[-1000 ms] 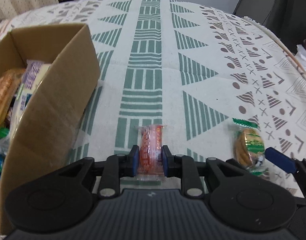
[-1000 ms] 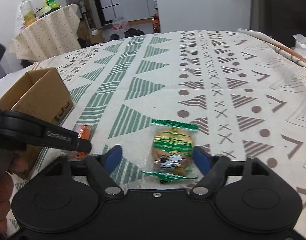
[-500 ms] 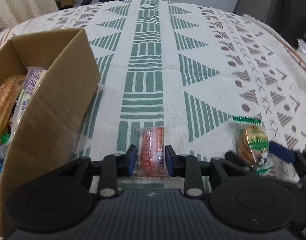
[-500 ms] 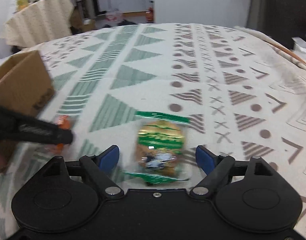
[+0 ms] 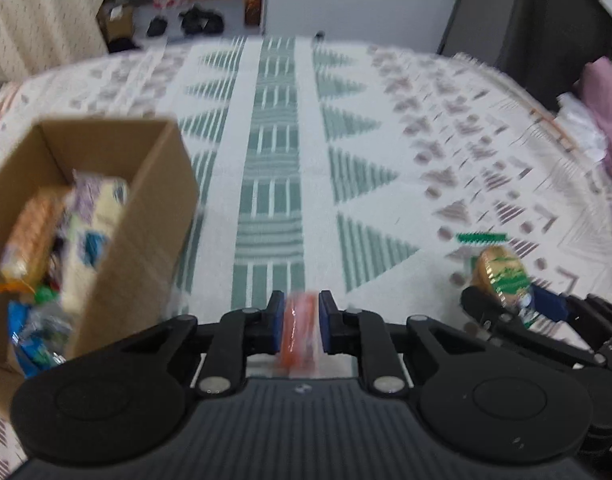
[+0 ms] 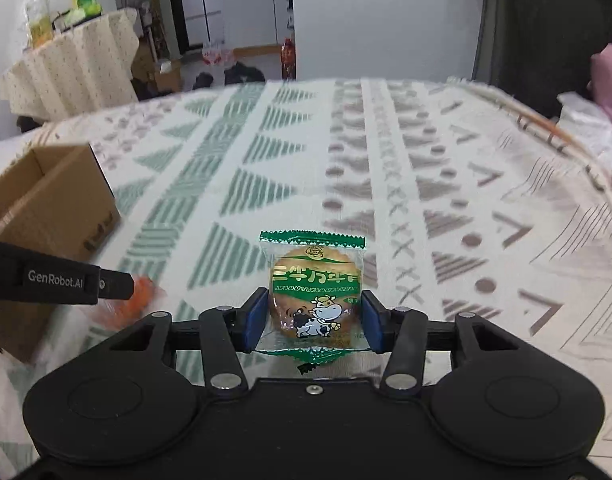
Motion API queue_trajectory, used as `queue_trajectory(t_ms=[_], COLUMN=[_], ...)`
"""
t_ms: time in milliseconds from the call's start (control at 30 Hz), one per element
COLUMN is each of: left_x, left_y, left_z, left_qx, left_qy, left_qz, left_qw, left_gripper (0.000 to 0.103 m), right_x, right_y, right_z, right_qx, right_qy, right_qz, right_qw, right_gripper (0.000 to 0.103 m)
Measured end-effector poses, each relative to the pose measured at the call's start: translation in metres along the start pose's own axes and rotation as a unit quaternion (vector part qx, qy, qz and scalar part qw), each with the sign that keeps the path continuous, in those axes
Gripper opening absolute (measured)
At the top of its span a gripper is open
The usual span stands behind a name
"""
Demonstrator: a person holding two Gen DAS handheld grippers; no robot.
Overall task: Organize snacks
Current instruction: 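Carry both snacks over the cardboard box and open both tools to drop them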
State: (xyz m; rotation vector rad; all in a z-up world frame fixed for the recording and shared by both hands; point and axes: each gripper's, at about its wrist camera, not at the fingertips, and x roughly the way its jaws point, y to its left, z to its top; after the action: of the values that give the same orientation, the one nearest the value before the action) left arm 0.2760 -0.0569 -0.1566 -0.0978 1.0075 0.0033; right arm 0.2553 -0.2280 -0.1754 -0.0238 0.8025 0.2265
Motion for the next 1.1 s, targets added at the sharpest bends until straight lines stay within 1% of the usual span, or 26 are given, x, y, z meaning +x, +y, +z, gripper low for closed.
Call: queue_trajectory(t_ms=[67,133,200,267,400,500,733,867,933,1000,1067,1100], left_x=[-0.012,-0.020,-0.024,-0.028,-0.043,-0.056,-0.085,-0.092,-0.083,-0.074,-0.067,-0.063], left_y=[-0.002,-0.002,0.000,0.005,0.014,0.022,0.043,0.060,0.067,0.067,0.061,0.058], left_z=[0.005,0.007,0.008,0.008,0.010,0.012,0.017,0.014,0.011,0.010,0.009,0.009], left_qx=[0.009,0.013,0.007,0.000,-0.008,-0.020,-0.048,-0.071,-0.090,-0.097,-0.087,-0.084], left_qy=[-0.014,-0.023,-0.020,-0.021,-0.035,-0.045,-0.077,-0.083,-0.067,-0.051,-0.044,-0.039], left_qz=[-0.007,-0.010,-0.021,-0.029,-0.037,-0.051,-0.068,-0.068,-0.077,-0.085,-0.082,-0.081], left_qw=[0.9998,0.9996,0.9995,0.9994,0.9987,0.9975,0.9935,0.9917,0.9907,0.9903,0.9919,0.9924], left_gripper=[0.017,0.009,0.006,0.006,0.003,0.002,0.001,0.001,0.002,0.006,0.009,0.017], right_x=[-0.012,-0.022,-0.031,-0.040,-0.055,-0.061,-0.076,-0.079,-0.078,-0.077,-0.079,-0.079], right_y=[0.003,0.007,0.010,0.012,0.022,0.028,0.047,0.055,0.052,0.049,0.046,0.045], right_z=[0.004,0.008,0.012,0.015,0.021,0.023,0.028,0.031,0.031,0.028,0.025,0.023], right_qx=[0.000,-0.005,-0.002,0.000,-0.007,-0.008,-0.013,-0.023,-0.020,-0.020,-0.018,-0.016], right_qy=[-0.008,-0.016,-0.023,-0.031,-0.045,-0.050,-0.063,-0.064,-0.061,-0.059,-0.058,-0.058], right_qz=[0.005,0.005,0.007,0.009,0.008,0.013,0.028,0.028,0.024,0.017,0.012,0.009], right_qw=[1.000,1.000,1.000,0.999,0.999,0.999,0.998,0.997,0.998,0.998,0.998,0.998], right_gripper=[0.048,0.048,0.048,0.048,0.048,0.048,0.048,0.048,0.048,0.048,0.048,0.048])
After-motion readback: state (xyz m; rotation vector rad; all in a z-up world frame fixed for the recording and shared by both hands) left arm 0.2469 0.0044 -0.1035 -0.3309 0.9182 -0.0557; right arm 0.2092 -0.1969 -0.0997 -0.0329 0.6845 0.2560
